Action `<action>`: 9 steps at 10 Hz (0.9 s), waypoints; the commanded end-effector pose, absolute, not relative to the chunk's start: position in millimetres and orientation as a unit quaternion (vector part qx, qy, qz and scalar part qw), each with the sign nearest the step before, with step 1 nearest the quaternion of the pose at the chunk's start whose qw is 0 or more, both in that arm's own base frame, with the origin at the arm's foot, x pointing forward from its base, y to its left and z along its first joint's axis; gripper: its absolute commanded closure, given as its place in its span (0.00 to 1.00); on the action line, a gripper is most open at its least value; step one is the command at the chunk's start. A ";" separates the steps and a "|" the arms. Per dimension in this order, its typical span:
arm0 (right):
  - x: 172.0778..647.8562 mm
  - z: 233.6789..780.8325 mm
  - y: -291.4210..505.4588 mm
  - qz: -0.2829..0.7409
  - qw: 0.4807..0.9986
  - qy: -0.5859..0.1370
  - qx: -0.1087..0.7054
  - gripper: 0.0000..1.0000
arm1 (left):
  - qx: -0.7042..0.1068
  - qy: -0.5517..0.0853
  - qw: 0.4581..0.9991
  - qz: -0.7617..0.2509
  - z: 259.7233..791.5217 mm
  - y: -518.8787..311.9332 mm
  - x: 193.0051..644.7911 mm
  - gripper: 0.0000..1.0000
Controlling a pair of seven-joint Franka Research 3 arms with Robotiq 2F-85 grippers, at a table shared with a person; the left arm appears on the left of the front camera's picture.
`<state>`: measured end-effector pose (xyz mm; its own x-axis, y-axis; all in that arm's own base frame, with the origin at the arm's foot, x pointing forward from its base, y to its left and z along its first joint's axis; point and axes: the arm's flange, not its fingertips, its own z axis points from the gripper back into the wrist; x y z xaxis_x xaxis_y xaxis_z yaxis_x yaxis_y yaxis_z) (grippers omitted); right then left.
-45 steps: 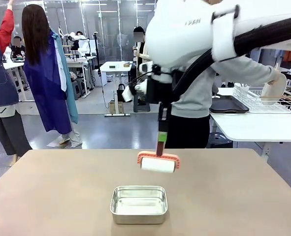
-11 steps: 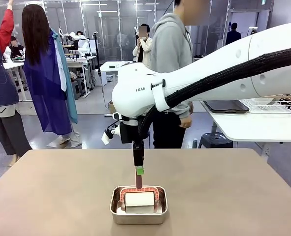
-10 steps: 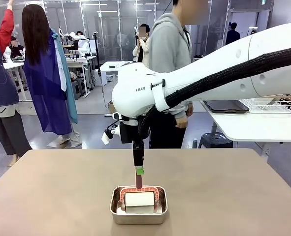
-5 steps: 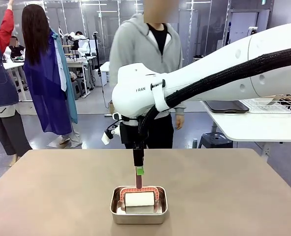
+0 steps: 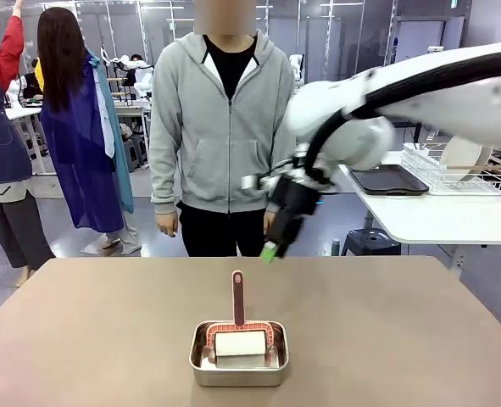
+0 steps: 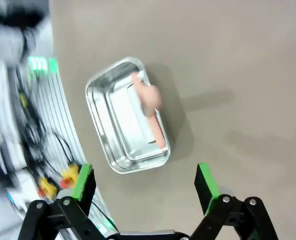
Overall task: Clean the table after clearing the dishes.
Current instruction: Place the Lint Roller back on top of the Airtight Container.
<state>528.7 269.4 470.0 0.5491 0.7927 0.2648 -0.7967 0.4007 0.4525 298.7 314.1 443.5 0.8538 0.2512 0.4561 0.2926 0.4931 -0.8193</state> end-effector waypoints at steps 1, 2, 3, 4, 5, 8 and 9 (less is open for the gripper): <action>484.4 459.1 180.7 0.251 0.901 -0.126 0.332 0.00 | -0.499 -0.269 0.824 -0.016 446.9 315.2 294.1 0.00; 471.2 452.3 147.3 0.190 0.891 -0.150 0.384 0.00 | -0.499 -0.269 0.824 -0.016 446.9 315.2 294.1 0.00; 457.1 442.8 125.1 0.136 0.881 -0.161 0.424 0.00 | -0.499 -0.269 0.824 -0.016 446.9 315.2 294.1 0.00; 450.2 434.1 112.2 0.119 0.862 -0.171 0.462 0.00 | -0.499 -0.269 0.824 -0.016 446.9 315.2 294.1 0.00; 456.6 427.8 111.9 0.120 0.846 -0.157 0.495 0.00 | -0.499 -0.269 0.824 -0.016 446.9 315.2 294.1 0.00; 472.3 445.2 92.4 0.168 0.885 -0.102 0.423 0.00 | -0.499 -0.269 0.824 -0.016 446.9 315.2 294.1 0.00; 472.3 445.2 92.4 0.168 0.885 -0.102 0.423 0.00 | -0.499 -0.269 0.824 -0.016 446.9 315.2 294.1 0.00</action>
<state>468.1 89.2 443.4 0.9212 0.1990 0.3343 -0.3857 0.5788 0.7185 298.9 314.0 443.5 0.8539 0.2507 0.4560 0.2927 0.4932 -0.8192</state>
